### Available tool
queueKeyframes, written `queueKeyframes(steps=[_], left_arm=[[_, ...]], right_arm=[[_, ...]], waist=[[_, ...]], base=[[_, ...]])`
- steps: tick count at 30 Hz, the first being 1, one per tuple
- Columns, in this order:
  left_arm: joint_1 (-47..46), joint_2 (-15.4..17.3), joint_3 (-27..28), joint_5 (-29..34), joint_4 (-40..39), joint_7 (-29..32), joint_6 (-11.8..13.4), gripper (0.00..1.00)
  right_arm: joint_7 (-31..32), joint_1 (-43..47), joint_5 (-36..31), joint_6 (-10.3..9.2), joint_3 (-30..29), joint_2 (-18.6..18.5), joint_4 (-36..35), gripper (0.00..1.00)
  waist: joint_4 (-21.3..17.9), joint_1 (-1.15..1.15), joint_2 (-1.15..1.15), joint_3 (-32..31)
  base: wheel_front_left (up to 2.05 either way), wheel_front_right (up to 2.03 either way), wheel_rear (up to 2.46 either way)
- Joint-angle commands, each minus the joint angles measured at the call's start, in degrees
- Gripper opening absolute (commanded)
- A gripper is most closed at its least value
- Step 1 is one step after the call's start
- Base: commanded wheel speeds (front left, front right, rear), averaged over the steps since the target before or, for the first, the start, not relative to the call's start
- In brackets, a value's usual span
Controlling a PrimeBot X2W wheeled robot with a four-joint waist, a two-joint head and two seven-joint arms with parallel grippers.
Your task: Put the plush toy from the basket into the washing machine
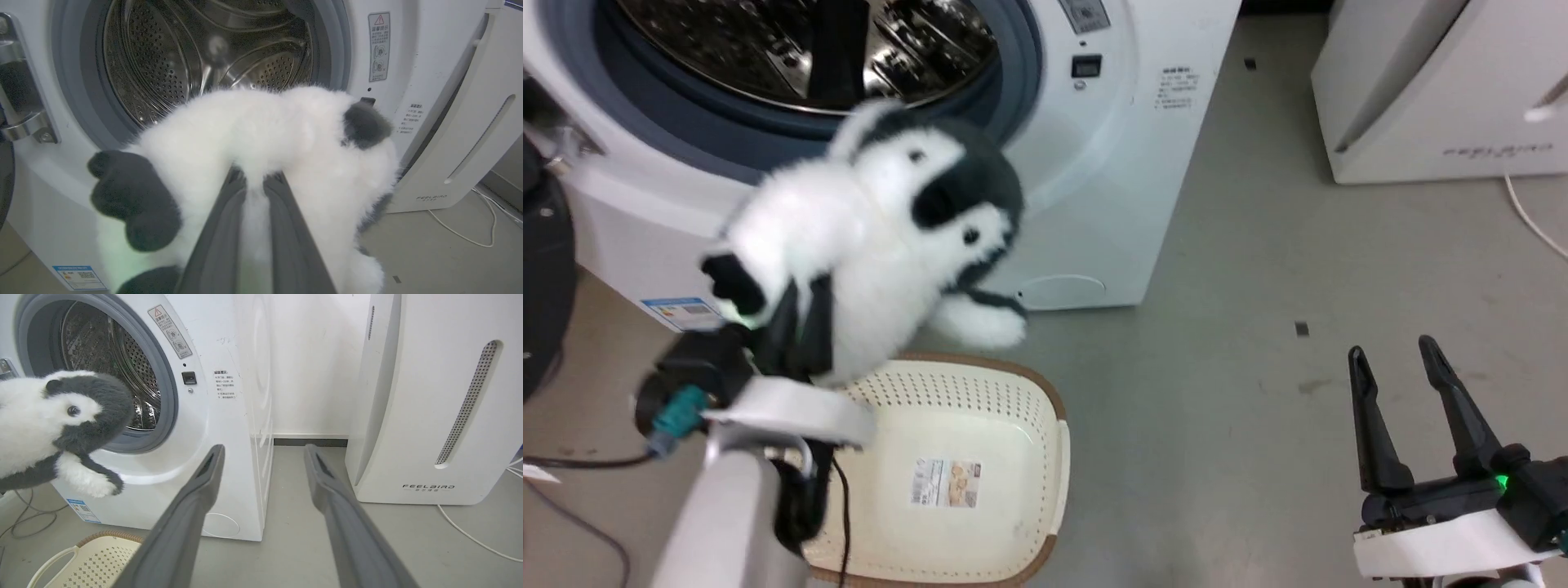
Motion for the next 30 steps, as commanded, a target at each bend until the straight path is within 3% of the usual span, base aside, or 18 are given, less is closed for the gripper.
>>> queueKeyframes(steps=[1,9,17,24,30], left_arm=[[-1.95,0.43,0.53,0.01,-0.93,-0.39,-0.24,0.00],[-14.93,4.83,3.89,-1.26,-1.32,2.19,-0.73,0.00],[-34.67,12.94,5.25,-2.11,5.09,9.21,-2.15,0.00],[-51.70,19.84,3.14,0.06,12.37,13.76,-2.98,0.00],[-65.61,23.16,-0.89,2.76,20.60,16.98,-3.42,0.00]], right_arm=[[-0.25,-0.73,0.63,-0.05,0.09,-0.01,-0.43,1.00],[-0.25,-3.22,2.43,-0.05,0.99,-0.01,-2.97,1.00],[-0.25,-5.92,5.01,-0.05,1.23,-0.01,-4.88,1.00],[-0.25,-8.09,6.34,-0.05,2.61,-0.01,-6.26,1.00],[-0.25,-9.88,7.55,-0.05,3.89,-0.01,-7.47,1.00]], waist=[[-1.00,0.00,0.00,1.66],[-4.15,0.00,0.00,10.54],[-7.43,0.00,0.00,20.64],[-9.69,0.00,0.00,28.08],[-11.42,0.00,0.00,33.16]], base=[[0.00,0.00,0.00],[0.00,0.00,0.00],[0.00,0.00,0.00],[0.00,0.00,0.00],[0.00,0.00,0.00]])
